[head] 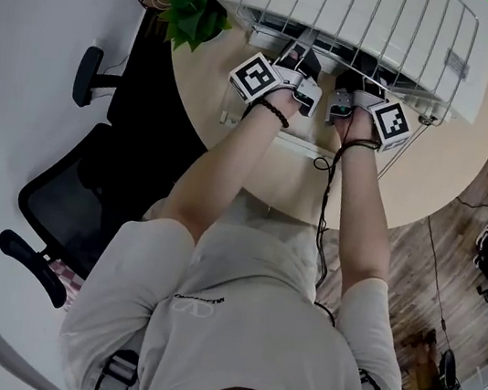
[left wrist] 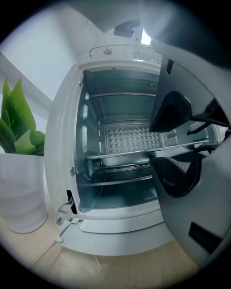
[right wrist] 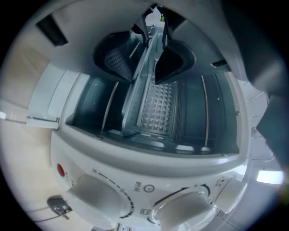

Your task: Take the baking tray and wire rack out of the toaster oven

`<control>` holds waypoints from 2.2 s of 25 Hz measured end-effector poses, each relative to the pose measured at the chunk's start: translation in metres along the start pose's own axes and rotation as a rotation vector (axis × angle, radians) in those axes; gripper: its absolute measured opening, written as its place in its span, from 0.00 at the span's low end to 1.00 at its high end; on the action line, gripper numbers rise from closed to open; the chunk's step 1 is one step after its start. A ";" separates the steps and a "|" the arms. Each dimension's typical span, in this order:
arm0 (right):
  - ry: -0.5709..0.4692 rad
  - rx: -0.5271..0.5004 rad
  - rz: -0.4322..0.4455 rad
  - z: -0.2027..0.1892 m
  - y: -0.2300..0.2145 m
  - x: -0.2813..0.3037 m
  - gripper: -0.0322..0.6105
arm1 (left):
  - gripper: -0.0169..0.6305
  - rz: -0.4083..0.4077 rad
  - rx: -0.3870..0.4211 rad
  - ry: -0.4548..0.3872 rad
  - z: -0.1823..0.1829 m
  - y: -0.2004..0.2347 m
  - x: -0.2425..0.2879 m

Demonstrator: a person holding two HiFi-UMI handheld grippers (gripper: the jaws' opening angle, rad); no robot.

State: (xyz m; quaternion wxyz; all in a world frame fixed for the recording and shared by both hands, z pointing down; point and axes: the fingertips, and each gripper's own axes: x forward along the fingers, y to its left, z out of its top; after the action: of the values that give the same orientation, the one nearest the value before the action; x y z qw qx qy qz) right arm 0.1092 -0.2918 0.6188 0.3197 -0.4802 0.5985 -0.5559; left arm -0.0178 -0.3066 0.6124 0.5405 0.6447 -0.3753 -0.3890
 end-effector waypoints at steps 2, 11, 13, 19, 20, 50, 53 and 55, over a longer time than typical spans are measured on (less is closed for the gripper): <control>-0.004 0.010 -0.001 0.001 -0.001 0.001 0.29 | 0.29 -0.008 -0.016 -0.006 0.001 -0.001 0.001; -0.009 0.014 -0.020 0.002 -0.009 0.004 0.23 | 0.13 0.056 -0.074 -0.050 0.004 0.016 0.001; -0.015 0.025 -0.032 0.005 -0.012 0.004 0.21 | 0.13 0.051 -0.101 -0.058 0.003 0.017 0.001; -0.012 0.023 -0.040 0.006 -0.018 0.004 0.20 | 0.13 0.048 -0.112 -0.073 0.004 0.018 0.001; -0.014 0.024 -0.037 0.007 -0.017 0.005 0.19 | 0.12 0.051 -0.106 -0.074 0.004 0.017 0.001; -0.065 0.160 -0.079 -0.048 -0.007 -0.100 0.16 | 0.03 0.029 -0.169 -0.013 -0.030 -0.019 -0.109; -0.064 0.147 -0.084 -0.054 -0.004 -0.112 0.16 | 0.03 0.013 -0.167 0.008 -0.033 -0.026 -0.120; -0.063 0.148 -0.090 -0.058 -0.004 -0.120 0.16 | 0.03 0.008 -0.175 0.014 -0.035 -0.030 -0.128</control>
State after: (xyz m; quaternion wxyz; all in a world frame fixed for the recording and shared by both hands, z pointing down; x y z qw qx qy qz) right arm 0.0967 -0.1588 0.6144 0.3475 -0.4989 0.5234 -0.5971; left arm -0.0376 -0.1725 0.5989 0.5988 0.5962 -0.3387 -0.4137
